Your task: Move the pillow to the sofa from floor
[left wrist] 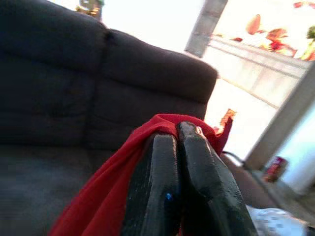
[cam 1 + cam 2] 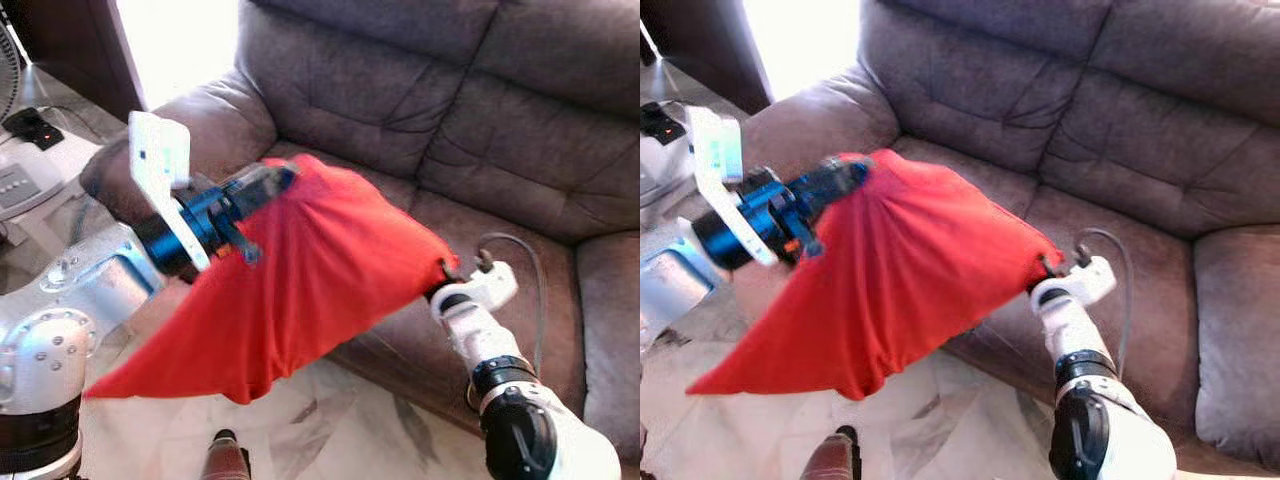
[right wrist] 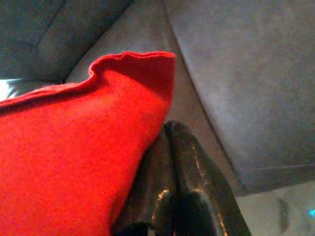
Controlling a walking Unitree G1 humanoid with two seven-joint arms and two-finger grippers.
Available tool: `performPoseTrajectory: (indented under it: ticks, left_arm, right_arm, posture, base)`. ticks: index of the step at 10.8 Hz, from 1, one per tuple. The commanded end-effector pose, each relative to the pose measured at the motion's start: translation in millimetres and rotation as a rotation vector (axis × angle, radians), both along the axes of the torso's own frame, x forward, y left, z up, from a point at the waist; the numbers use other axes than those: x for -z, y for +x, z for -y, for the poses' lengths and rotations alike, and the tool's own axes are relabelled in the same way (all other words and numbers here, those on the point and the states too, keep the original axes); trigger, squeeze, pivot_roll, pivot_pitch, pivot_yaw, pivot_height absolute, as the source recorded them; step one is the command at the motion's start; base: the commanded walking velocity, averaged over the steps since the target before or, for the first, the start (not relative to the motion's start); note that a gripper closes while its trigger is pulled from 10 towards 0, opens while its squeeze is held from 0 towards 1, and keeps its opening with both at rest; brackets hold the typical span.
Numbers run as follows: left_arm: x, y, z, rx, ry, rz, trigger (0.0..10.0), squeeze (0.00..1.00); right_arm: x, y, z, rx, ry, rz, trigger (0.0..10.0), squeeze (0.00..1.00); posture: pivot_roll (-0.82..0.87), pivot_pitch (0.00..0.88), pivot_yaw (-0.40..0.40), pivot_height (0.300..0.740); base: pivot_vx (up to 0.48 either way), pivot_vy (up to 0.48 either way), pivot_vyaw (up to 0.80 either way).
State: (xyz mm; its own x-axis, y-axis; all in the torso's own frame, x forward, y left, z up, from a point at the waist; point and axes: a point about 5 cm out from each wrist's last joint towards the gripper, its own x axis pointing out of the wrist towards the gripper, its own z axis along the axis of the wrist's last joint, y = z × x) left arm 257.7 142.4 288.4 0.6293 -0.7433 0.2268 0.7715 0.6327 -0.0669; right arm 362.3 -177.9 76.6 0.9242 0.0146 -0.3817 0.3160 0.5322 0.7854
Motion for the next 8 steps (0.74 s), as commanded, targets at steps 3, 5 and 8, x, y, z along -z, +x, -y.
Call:
performPoseTrajectory:
  ticks: [3, 5, 8]
  left_arm:
    - [-8, 7.2, -1.3, -0.138, -0.005, 0.094, 10.0, 0.00]
    - [10, 34.3, -16.9, -0.452, 0.057, 0.033, 10.0, 0.00]
    - [28, 39.0, -8.6, -0.528, 0.156, 0.072, 10.0, 0.00]
  right_arm:
    - [6, -5.2, 11.6, -0.007, -0.140, -0.036, 10.0, 0.00]
    - [-2, -3.7, 18.9, -0.014, -0.373, 0.024, 10.0, 0.00]
    - [-28, 2.2, 18.7, -0.024, -0.556, 0.193, 10.0, 0.00]
  posture:
    - [0.19, 0.164, -0.140, 0.730]
    - [0.19, 0.163, -0.138, 0.730]
    - [0.18, 0.154, -0.119, 0.730]
  base:
    - [0.000, 0.000, 0.00]
    - [0.000, 0.000, 0.00]
    - [0.000, 0.000, 0.00]
